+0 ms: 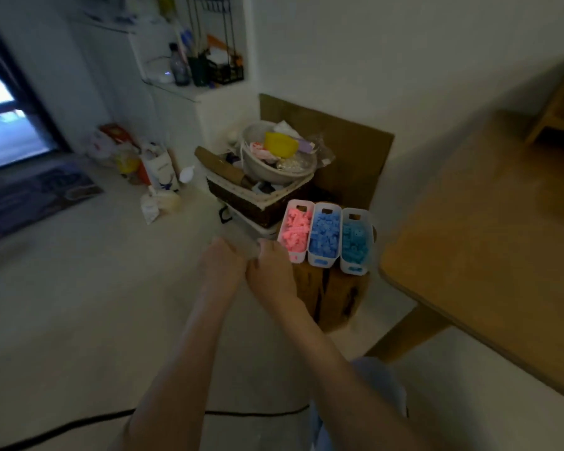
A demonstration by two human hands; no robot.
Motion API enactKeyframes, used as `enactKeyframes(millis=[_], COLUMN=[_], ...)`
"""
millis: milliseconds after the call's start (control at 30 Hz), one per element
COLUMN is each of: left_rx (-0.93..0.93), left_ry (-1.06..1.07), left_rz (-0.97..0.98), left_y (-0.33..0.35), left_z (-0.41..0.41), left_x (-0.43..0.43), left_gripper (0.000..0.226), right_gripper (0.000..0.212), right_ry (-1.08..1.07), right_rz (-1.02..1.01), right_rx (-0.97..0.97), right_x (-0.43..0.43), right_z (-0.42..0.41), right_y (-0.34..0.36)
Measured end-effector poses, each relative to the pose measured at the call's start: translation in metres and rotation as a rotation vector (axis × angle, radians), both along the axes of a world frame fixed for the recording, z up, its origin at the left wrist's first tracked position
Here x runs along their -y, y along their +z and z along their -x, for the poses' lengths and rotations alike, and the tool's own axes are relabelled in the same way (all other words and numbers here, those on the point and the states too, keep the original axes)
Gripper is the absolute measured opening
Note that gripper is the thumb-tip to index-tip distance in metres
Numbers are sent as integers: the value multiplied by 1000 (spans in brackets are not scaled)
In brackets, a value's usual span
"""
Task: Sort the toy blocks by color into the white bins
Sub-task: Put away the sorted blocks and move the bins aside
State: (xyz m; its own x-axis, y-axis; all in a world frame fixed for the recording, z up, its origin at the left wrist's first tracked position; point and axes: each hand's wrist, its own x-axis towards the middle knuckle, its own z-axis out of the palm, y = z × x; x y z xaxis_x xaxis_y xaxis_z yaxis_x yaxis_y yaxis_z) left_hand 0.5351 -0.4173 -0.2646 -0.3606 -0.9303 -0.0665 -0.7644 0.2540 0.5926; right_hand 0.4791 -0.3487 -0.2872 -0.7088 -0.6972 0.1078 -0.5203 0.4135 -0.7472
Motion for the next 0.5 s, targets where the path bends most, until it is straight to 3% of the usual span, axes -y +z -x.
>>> enactKeyframes(millis=[100,267,400,500], left_rx=[-67,-242,-368,-414], left_ry=[39,-32,-218,-490], left_rz=[103,201,251,252], left_y=[26,69,108,127], left_z=[-32,-14,42,82], left_x=[-15,-67,-139,-202], left_gripper=[18,22,22,23], right_gripper=[41,30,41,44], right_ry=[148,212,134,-5], right_rz=[60,200,178,115], right_rx=[-186,-227,-201,-187], right_x=[-13,-66,-147,-221], right_z=[-30,-20,20,45], right_y=[24,66,111,134])
